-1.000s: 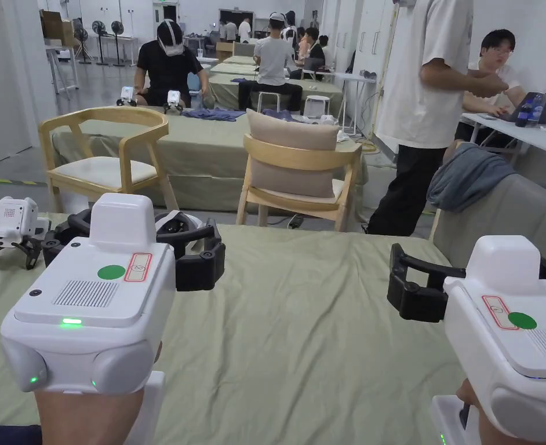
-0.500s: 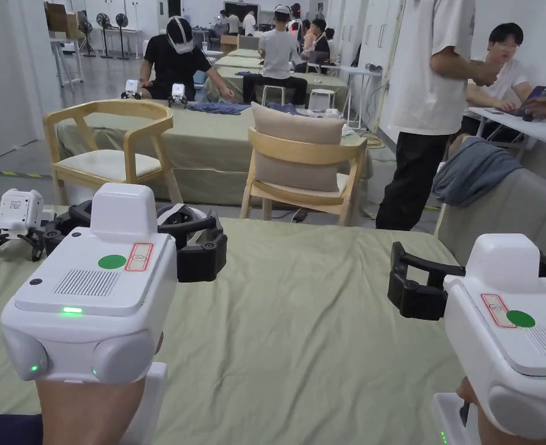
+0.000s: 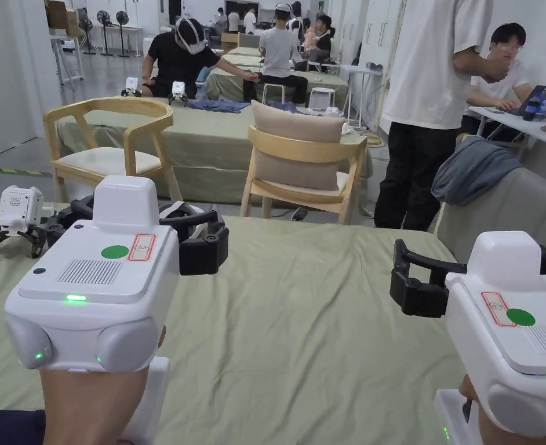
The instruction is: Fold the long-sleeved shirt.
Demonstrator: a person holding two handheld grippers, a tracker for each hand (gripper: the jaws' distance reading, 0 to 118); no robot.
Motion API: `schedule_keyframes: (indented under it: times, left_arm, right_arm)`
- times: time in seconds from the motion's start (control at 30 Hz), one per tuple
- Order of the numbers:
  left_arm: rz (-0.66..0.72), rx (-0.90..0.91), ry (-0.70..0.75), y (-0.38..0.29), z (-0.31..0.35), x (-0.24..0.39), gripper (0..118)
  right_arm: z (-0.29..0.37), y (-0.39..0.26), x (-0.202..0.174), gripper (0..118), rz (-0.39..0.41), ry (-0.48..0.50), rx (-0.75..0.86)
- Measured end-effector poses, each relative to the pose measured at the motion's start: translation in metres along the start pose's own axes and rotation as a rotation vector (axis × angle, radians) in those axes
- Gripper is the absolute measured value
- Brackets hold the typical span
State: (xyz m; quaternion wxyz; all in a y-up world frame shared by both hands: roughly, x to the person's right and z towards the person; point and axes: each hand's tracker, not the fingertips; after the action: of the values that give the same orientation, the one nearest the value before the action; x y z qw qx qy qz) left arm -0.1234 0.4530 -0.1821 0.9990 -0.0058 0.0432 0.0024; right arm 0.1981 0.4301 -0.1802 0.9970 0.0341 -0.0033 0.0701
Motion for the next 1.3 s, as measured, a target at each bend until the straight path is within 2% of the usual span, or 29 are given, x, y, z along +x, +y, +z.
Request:
schedule_keyframes:
  times: [0.37, 0.6, 0.87, 1.0, 1.17, 1.3]
  left_arm:
    - [0.003, -0.015, 0.038, 0.001, -0.004, 0.003, 111]
    - [0.044, -0.004, -0.023, 0.005, 0.0, 0.004, 111]
    - [0.117, -0.11, 0.023, 0.0, -0.002, 0.014, 111]
    - [0.07, -0.094, 0.049, -0.003, -0.001, 0.017, 111]
    - [0.095, -0.097, 0.017, 0.002, 0.002, 0.012, 111]
    - [0.046, -0.084, 0.059, 0.001, 0.005, 0.013, 111]
  right_arm:
    - [0.0, -0.002, 0.001, 118, -0.001, 0.004, -0.004]
    - [-0.001, -0.002, 0.0, 118, -0.002, 0.007, -0.003]
    - [-0.003, -0.006, -0.002, 118, 0.003, 0.009, -0.016]
    - [-0.003, -0.007, -0.001, 118, 0.01, 0.006, -0.016]
    - [-0.004, -0.006, 0.003, 118, -0.001, -0.003, -0.014]
    - [-0.004, -0.007, 0.003, 118, -0.003, -0.005, -0.013]
